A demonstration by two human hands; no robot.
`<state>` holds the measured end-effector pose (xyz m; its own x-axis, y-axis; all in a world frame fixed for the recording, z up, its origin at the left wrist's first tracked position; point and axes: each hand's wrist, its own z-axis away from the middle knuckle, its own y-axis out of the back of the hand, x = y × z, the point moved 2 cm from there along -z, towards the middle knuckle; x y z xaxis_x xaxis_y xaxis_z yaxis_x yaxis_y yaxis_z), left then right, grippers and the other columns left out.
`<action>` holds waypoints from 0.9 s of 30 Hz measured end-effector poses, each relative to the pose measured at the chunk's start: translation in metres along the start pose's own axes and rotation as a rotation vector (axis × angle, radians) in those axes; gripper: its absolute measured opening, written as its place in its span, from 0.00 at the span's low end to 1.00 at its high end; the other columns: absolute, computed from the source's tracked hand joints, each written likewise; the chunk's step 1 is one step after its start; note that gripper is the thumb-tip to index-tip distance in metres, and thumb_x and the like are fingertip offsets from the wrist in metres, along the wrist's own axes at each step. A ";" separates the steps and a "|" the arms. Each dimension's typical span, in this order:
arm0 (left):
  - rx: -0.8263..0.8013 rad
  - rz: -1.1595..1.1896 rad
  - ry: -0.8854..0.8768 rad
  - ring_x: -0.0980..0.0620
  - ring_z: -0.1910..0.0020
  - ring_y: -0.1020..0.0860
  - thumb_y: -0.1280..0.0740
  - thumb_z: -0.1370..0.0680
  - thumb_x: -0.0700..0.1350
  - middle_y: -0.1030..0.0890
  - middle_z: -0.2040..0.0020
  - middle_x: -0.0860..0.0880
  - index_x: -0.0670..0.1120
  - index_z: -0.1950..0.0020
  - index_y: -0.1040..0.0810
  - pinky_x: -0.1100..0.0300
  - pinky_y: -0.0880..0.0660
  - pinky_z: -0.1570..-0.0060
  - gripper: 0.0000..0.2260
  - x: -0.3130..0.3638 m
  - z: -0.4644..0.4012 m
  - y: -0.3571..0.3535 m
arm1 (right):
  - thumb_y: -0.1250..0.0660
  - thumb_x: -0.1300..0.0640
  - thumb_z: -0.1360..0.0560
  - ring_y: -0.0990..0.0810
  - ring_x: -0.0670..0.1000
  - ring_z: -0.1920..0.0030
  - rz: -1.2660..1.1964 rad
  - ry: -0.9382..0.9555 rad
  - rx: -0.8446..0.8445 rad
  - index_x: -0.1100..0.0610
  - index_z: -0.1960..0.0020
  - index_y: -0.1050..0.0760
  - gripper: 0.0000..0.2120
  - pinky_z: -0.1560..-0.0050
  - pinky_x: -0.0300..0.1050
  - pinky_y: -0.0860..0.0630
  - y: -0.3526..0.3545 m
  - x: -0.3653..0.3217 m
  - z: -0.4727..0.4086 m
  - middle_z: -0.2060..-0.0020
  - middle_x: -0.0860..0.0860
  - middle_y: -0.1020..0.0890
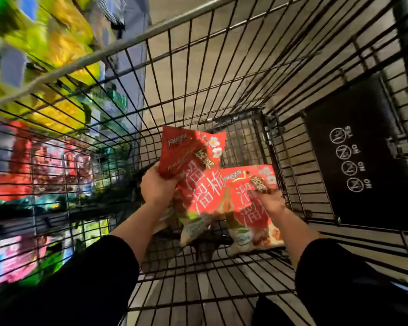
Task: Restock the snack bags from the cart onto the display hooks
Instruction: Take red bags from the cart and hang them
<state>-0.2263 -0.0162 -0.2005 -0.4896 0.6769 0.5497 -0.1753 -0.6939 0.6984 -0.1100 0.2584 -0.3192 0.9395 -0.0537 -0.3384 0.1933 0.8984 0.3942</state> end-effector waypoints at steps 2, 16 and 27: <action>-0.001 0.010 0.024 0.45 0.51 0.19 0.21 0.33 0.50 0.16 0.51 0.45 0.46 0.46 0.19 0.60 0.32 0.60 0.19 0.001 -0.001 -0.001 | 0.22 0.47 0.35 0.23 0.59 0.41 -0.055 0.018 0.005 0.61 0.34 0.31 0.36 0.41 0.50 0.25 -0.002 -0.001 0.000 0.42 0.53 0.23; 0.084 0.164 0.148 0.43 0.48 0.20 0.21 0.33 0.49 0.17 0.47 0.44 0.44 0.44 0.20 0.55 0.25 0.52 0.21 -0.016 0.017 0.013 | 0.29 0.60 0.26 0.17 0.58 0.53 -0.207 0.312 -0.125 0.53 0.55 0.22 0.04 0.46 0.58 0.21 0.008 -0.058 0.036 0.53 0.56 0.16; 0.382 0.615 0.225 0.38 0.60 0.18 0.19 0.45 0.58 0.16 0.58 0.42 0.47 0.57 0.18 0.41 0.20 0.57 0.24 -0.018 0.066 0.083 | 0.34 0.62 0.23 0.18 0.45 0.66 -0.363 0.710 -0.334 0.58 0.56 0.21 0.05 0.62 0.42 0.20 0.026 -0.149 0.152 0.67 0.47 0.16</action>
<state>-0.1752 -0.0695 -0.1223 -0.5734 0.1005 0.8131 0.4739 -0.7689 0.4292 -0.2016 0.2229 -0.1286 0.4151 -0.1773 -0.8924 0.2495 0.9654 -0.0757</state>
